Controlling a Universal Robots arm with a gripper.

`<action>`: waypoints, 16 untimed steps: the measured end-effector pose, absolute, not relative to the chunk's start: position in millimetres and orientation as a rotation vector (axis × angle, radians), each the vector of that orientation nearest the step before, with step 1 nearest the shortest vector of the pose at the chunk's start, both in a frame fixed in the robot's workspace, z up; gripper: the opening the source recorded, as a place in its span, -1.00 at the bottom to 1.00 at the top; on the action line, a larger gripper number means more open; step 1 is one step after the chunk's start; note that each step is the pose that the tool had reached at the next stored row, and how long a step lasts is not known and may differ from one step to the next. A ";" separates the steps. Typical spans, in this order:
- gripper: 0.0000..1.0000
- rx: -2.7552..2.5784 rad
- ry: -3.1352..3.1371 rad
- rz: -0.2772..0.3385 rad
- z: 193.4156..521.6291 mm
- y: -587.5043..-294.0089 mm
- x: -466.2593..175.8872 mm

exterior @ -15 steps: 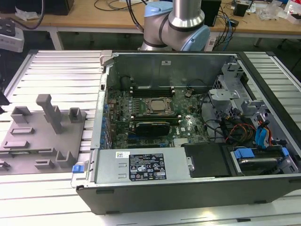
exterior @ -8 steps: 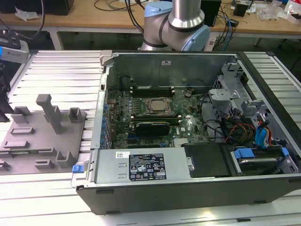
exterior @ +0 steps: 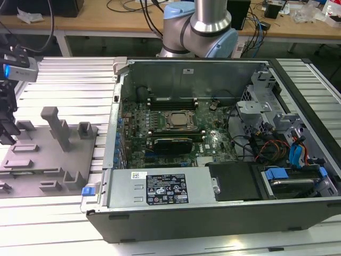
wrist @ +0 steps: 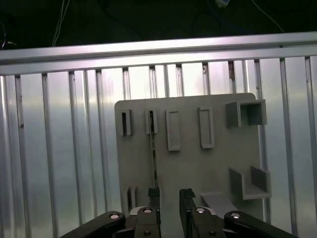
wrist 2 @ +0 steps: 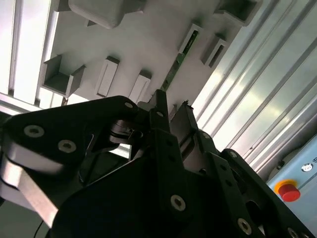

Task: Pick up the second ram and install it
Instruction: 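Pick up the second ram and move it above second insertion slot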

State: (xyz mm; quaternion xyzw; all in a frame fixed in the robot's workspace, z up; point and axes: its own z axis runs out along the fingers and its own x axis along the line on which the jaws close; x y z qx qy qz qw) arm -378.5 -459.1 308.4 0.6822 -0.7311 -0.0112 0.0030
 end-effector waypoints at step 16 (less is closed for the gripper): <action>-0.40 2.155 -2.278 -0.035 251.7 -471.3 -378.7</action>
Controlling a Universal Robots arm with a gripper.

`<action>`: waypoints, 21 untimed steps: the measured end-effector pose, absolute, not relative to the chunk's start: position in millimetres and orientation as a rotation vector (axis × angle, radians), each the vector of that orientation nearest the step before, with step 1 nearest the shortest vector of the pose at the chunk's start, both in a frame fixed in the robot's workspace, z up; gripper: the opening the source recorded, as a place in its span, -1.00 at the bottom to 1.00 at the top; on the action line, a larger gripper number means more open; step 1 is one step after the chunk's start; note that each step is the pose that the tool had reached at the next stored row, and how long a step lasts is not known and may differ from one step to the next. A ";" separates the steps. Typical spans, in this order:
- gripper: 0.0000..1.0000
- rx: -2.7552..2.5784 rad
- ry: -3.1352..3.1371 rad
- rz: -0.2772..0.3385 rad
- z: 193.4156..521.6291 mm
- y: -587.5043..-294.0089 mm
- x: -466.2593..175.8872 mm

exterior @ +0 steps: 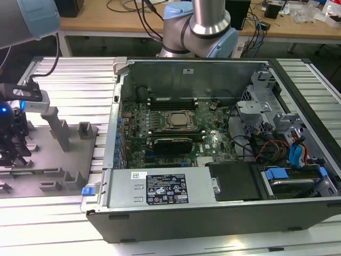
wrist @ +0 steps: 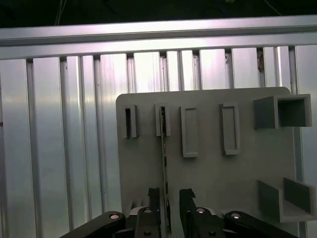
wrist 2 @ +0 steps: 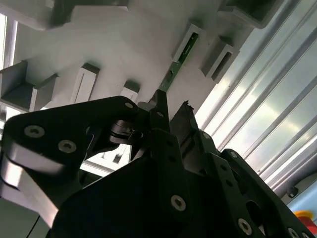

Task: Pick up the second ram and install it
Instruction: 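Pick up the second ram and move it above second insertion slot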

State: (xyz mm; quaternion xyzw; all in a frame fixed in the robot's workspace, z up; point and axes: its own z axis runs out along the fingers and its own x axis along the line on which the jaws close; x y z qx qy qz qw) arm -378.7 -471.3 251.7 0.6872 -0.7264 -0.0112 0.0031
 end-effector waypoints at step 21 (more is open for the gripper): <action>-0.76 2.155 -2.278 -0.035 207.2 -472.6 -388.5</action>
